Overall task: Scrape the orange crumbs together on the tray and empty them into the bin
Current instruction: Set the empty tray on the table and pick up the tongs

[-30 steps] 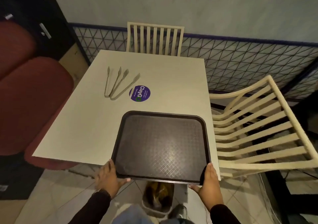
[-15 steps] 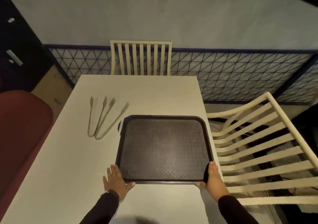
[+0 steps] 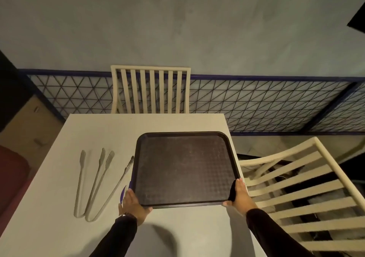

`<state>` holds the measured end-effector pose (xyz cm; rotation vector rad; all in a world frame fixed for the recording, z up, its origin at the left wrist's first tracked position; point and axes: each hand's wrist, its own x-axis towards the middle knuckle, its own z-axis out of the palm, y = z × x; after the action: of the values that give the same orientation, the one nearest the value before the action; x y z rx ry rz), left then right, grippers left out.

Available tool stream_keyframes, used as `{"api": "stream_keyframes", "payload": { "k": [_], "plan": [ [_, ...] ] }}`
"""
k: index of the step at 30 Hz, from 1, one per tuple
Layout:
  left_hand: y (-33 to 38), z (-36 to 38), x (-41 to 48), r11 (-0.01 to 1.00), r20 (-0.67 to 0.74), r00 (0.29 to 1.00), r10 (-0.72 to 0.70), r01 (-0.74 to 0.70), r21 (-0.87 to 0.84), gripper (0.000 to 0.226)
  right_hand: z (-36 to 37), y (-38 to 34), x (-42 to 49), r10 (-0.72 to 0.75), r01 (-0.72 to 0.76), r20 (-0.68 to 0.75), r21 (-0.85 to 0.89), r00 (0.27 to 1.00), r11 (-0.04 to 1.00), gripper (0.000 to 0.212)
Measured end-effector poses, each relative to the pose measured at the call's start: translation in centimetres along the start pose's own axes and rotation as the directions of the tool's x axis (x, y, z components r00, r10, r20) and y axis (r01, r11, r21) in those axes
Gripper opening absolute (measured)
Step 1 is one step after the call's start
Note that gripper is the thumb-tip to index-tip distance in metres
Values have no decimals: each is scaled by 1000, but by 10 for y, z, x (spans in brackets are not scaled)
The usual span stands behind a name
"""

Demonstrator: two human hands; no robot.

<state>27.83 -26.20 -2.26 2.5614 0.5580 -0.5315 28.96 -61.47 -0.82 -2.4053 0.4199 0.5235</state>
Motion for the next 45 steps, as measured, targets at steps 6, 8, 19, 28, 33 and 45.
{"api": "stream_keyframes", "payload": {
  "k": [6, 8, 19, 28, 33, 45],
  "plan": [
    [22, -16, 46, 998, -18, 998, 67, -67, 11, 99, -7, -11, 54, -4, 4, 11, 14, 1000, 1000, 104],
    [28, -20, 57, 997, -9, 998, 64, -64, 41, 101, -9, -14, 66, -3, 3, 9, 17, 1000, 1000, 105],
    [42, -27, 78, 994, -38, 996, 76, -72, 84, 89, -27, -44, 76, 8, -8, 34, -4, 999, 1000, 105],
    [48, -42, 67, 989, -47, 998, 45, -51, -137, 92, -36, -59, 65, -31, 26, -98, -52, 995, 998, 97],
    [35, -68, 25, 956, 89, 982, 168, -140, -259, 54, -7, -93, 23, -190, 184, -113, -64, 975, 981, 60],
    [-95, -100, -58, 912, -182, 976, 123, -184, -368, 51, 165, -216, -77, -345, 342, 207, 49, 916, 938, 23]
  ]
}}
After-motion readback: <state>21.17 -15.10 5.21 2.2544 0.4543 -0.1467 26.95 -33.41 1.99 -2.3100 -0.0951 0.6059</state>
